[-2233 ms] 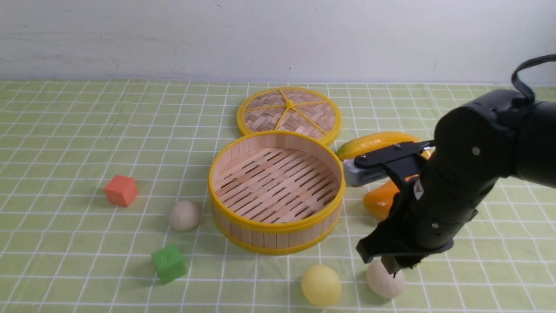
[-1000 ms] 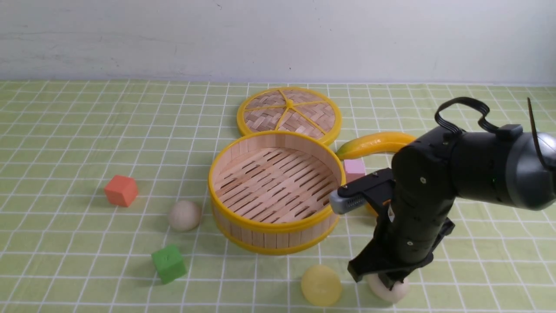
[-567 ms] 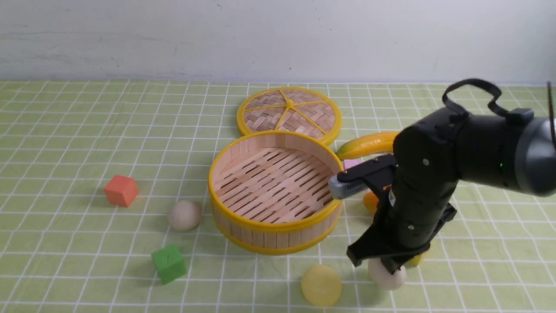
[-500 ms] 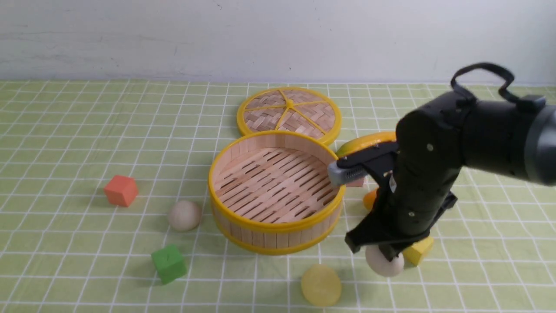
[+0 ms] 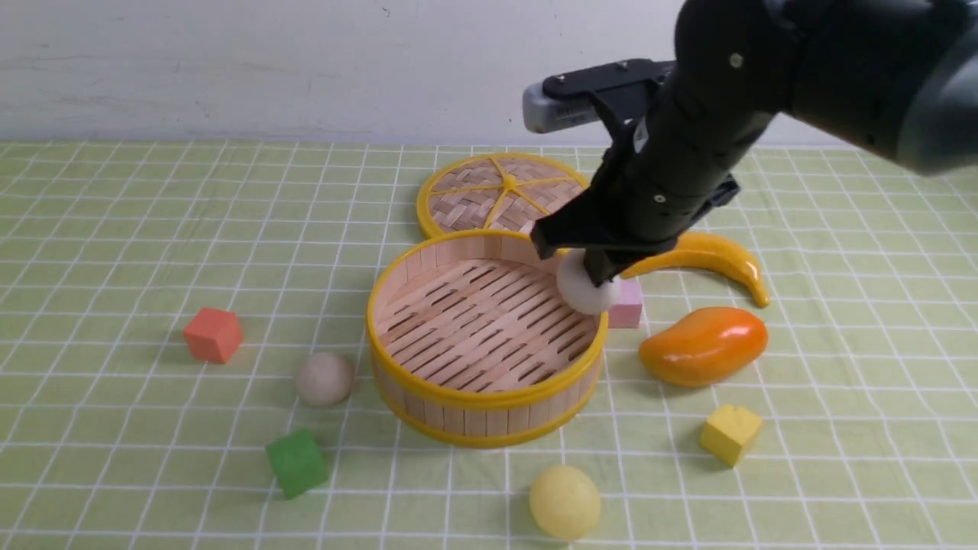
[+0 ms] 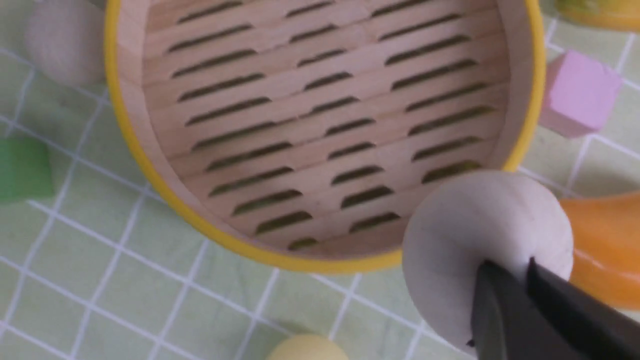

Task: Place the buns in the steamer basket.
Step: Use the right arm to put the steamed stuffed bun into the steamer

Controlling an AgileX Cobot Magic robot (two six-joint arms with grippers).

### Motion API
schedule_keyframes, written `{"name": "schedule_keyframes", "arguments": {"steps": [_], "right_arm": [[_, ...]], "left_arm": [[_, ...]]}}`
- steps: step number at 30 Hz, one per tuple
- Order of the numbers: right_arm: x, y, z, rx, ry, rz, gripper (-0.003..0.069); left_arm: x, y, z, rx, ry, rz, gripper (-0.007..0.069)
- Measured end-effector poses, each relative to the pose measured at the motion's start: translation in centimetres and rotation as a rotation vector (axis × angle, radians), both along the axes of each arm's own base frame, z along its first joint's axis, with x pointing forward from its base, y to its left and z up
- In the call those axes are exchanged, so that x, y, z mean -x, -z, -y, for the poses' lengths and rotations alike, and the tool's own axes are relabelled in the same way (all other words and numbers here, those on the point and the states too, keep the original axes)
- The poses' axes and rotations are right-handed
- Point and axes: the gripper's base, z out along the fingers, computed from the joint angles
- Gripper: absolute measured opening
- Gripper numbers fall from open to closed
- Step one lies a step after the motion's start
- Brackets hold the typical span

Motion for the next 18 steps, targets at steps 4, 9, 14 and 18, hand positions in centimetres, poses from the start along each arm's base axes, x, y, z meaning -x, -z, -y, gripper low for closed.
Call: {"name": "schedule_keyframes", "arguments": {"steps": [4,9,14,18], "right_arm": [[-2.7,2.2,-1.8,-0.014,0.001,-0.017,0.0001],[-4.4,4.6,-2.7,0.0,0.002,-0.01,0.0001],[-5.3,7.4,-3.1,0.041,0.006,-0.045,0.0003],[-5.5,8.2,-3.2,0.037,0.033,-0.063,0.0022]], "left_arm": [[0.0,0.0,0.0,0.0,0.0,0.0,0.0234],[0.0,0.0,0.0,0.0,0.0,0.0,0.0234],[0.0,0.0,0.0,0.0,0.0,0.0,0.0234],[0.0,0.0,0.0,0.0,0.0,0.0,0.0234]]}}
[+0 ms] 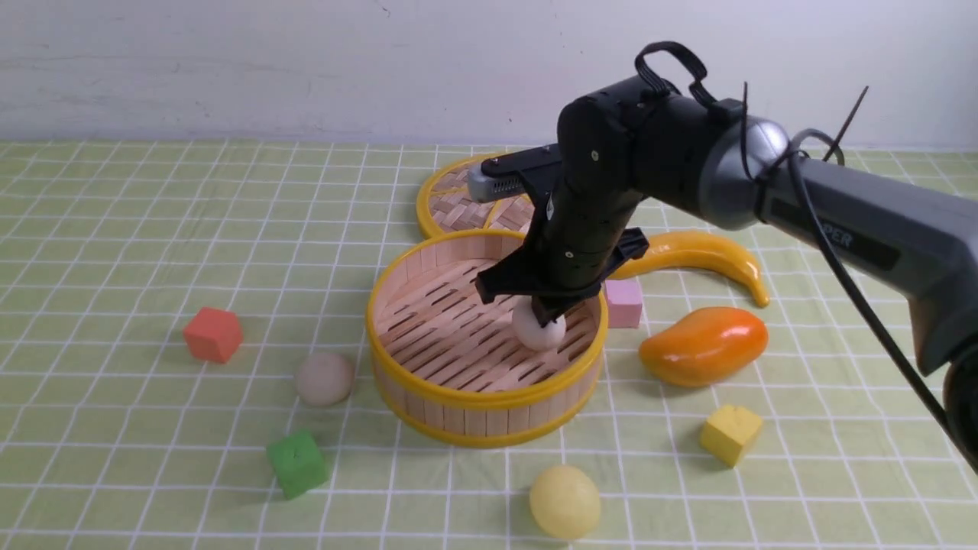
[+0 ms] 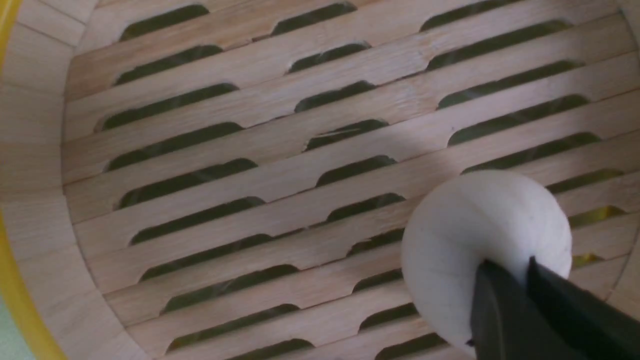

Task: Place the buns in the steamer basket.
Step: Use the right arm to put the steamed stuffed bun into the steamer, then use the right arm to grab a steamed stuffed bun

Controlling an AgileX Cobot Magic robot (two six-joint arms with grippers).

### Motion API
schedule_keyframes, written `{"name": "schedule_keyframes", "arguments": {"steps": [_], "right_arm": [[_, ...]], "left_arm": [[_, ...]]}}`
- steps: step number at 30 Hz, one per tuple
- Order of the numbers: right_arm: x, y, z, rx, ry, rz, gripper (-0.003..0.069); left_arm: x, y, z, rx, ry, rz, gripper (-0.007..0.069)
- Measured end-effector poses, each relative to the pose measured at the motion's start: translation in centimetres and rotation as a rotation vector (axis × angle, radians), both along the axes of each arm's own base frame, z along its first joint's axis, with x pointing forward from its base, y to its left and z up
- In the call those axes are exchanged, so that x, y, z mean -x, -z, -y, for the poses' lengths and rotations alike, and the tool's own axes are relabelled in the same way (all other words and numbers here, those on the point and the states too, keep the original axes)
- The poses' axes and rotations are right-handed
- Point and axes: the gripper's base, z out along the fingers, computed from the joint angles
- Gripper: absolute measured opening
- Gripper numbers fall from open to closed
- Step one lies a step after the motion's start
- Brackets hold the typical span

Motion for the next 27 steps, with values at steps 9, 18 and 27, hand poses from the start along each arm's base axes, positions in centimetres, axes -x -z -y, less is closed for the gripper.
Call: {"name": "schedule_keyframes", "arguments": {"steps": [9,18,27], "right_arm": [[0.0,0.1,0.1,0.004,0.024,-0.008,0.0218],[1.4,-3.8,0.4,-0.015,-0.005,-0.057,0.0396],[8.1,-8.4,2.6,-0.093,-0.097,-0.115,0.0384]], "left_arm": [[0.0,0.0,0.0,0.0,0.0,0.0,0.0234],[0.0,0.0,0.0,0.0,0.0,0.0,0.0234],[0.0,0.0,0.0,0.0,0.0,0.0,0.0236]]}}
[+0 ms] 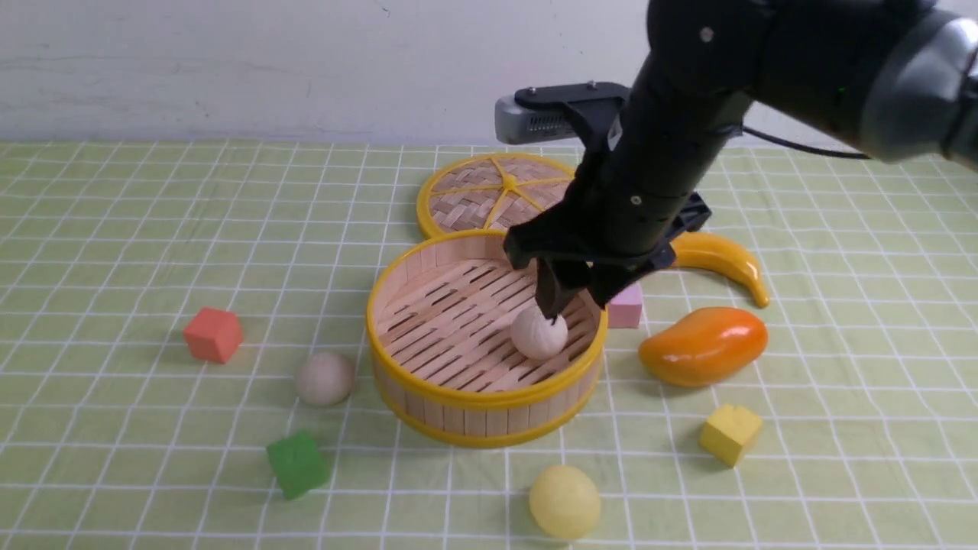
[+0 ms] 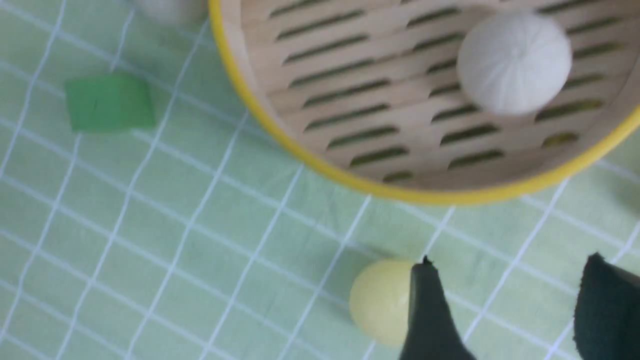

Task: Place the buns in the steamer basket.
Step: Use the right arm to grab a steamed stuffed bun

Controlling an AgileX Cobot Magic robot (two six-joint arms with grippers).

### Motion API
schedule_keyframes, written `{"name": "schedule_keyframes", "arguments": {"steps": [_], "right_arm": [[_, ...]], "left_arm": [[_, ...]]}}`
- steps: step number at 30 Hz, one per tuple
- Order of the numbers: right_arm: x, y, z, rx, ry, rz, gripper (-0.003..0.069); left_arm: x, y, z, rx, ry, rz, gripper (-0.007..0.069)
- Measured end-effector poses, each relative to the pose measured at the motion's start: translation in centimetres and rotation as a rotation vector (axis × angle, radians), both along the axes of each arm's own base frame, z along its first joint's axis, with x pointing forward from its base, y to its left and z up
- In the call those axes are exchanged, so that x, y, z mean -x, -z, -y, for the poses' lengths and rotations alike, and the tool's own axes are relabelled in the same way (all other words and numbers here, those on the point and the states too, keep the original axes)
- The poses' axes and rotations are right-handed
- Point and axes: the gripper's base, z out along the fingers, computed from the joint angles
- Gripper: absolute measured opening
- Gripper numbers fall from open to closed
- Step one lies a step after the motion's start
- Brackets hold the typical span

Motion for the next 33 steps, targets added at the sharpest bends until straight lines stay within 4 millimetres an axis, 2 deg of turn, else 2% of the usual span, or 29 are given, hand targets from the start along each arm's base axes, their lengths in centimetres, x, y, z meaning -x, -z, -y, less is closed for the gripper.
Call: {"name": "schedule_keyframes", "arguments": {"steps": [1,3,4,8,9,10,14,19,26,30,33], "right_arm": [[0.2,0.1,0.0,0.001,-0.002,-0.004,0.0384],[2.3,1.4,0.5,0.032,-0.026,-0.056,0.0372],[2.4,1.5,0.6,0.033,-0.025,-0.059,0.0372],[4.0,5.2,0.4,0.08,-0.038,-0.141,0.0353],[4.0,5.2,0.4,0.081,-0.04,-0.141,0.0353],[4.2,6.3,0.0,0.086,-0.044,-0.148,0.035],[4.2,8.5,-1.7,0.088,-0.065,-0.141,0.0348],[3.8,10.8,-2.2,0.139,-0.079,-0.169,0.0347],[3.4,12.2,-2.2,0.177,-0.086,-0.175,0.0344],[3.1,12.6,-2.4,0.173,-0.083,-0.166,0.0311],[3.0,12.9,-2.5,0.173,-0.082,-0.166,0.0211]], "left_arm": [[0.0,0.0,0.0,0.0,0.0,0.0,0.0236],[0.0,0.0,0.0,0.0,0.0,0.0,0.0237],[0.0,0.0,0.0,0.0,0.0,0.0,0.0237],[0.0,0.0,0.0,0.0,0.0,0.0,0.0237],[0.0,0.0,0.0,0.0,0.0,0.0,0.0237],[0.0,0.0,0.0,0.0,0.0,0.0,0.0237],[0.0,0.0,0.0,0.0,0.0,0.0,0.0237],[0.0,0.0,0.0,0.0,0.0,0.0,0.0237],[0.0,0.0,0.0,0.0,0.0,0.0,0.0237],[0.0,0.0,0.0,0.0,0.0,0.0,0.0237],[0.0,0.0,0.0,0.0,0.0,0.0,0.0237]]}}
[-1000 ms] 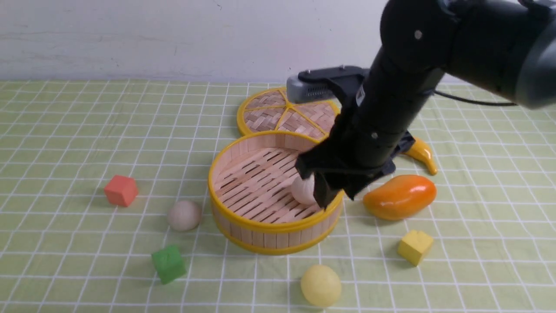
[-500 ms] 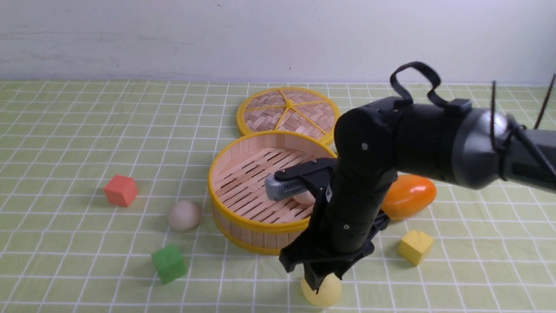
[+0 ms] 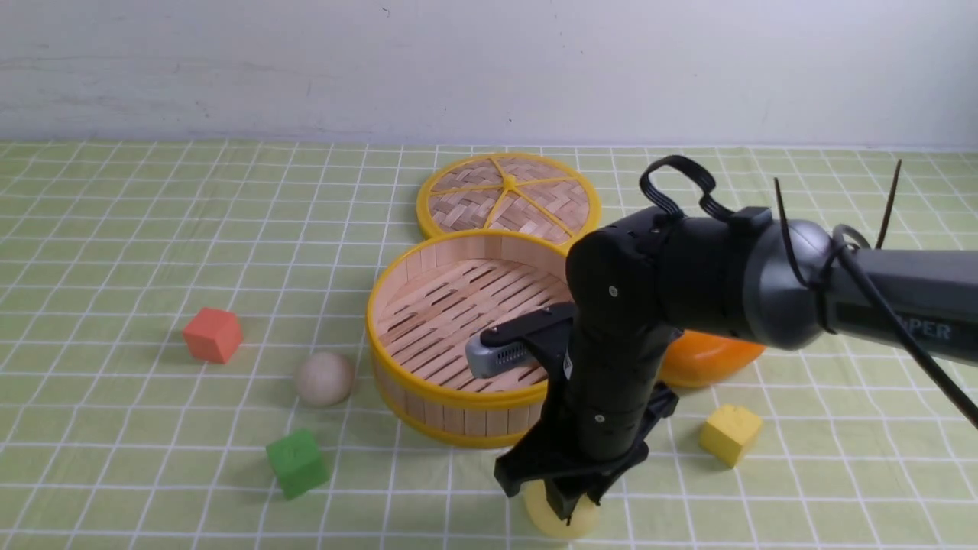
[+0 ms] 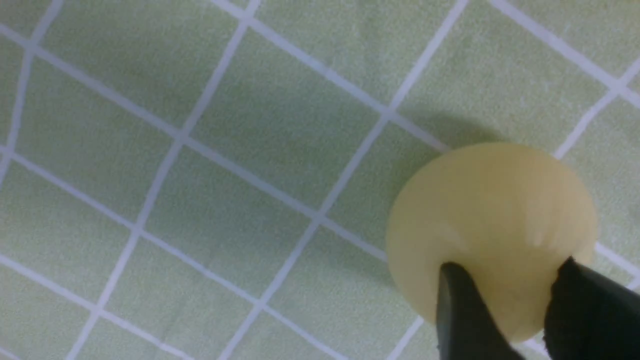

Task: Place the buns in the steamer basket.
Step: Use the right arm to grab a steamed stuffed bun, then use the right arm to put the steamed stuffed bun into the steamer

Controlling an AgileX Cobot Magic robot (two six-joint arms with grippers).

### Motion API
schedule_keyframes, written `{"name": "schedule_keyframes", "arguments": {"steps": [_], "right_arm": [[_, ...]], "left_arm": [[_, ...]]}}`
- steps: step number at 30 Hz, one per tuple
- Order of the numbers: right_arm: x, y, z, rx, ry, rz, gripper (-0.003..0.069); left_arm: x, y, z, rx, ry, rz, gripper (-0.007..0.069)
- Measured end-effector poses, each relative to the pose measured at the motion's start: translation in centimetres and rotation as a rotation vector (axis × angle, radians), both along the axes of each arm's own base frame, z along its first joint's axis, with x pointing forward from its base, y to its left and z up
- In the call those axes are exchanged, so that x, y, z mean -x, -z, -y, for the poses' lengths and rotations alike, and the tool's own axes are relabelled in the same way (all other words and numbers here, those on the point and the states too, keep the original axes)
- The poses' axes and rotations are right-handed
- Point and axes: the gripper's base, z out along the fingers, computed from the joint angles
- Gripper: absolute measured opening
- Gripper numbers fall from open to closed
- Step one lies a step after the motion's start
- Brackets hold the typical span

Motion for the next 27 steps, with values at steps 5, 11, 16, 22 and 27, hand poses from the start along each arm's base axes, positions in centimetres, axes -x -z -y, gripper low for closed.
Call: {"name": "schedule_keyframes", "arguments": {"steps": [5,11,16,22,27], "right_arm": [[0.0,0.0,0.0,0.003,-0.001,-0.005,0.0048],[0.2,-2.2,0.1,-0.002,-0.01,-0.007,0.0003],[0.3,-7.6,0.0,-0.059,-0.022,0.054,0.0003],[-1.4,-14.0,-1.3,-0.212,-0.021,0.242,0.0003],[-3.7,-14.9,-3.3,-0.316,-0.002,0.344,0.0003]], "left_arm": [[0.0,0.0,0.0,0.0,0.0,0.0,0.0237],[0.0,0.0,0.0,0.0,0.0,0.0,0.0237],[0.0,0.0,0.0,0.0,0.0,0.0,0.0237],[0.0,0.0,0.0,0.0,0.0,0.0,0.0237],[0.0,0.0,0.0,0.0,0.0,0.0,0.0237]]}}
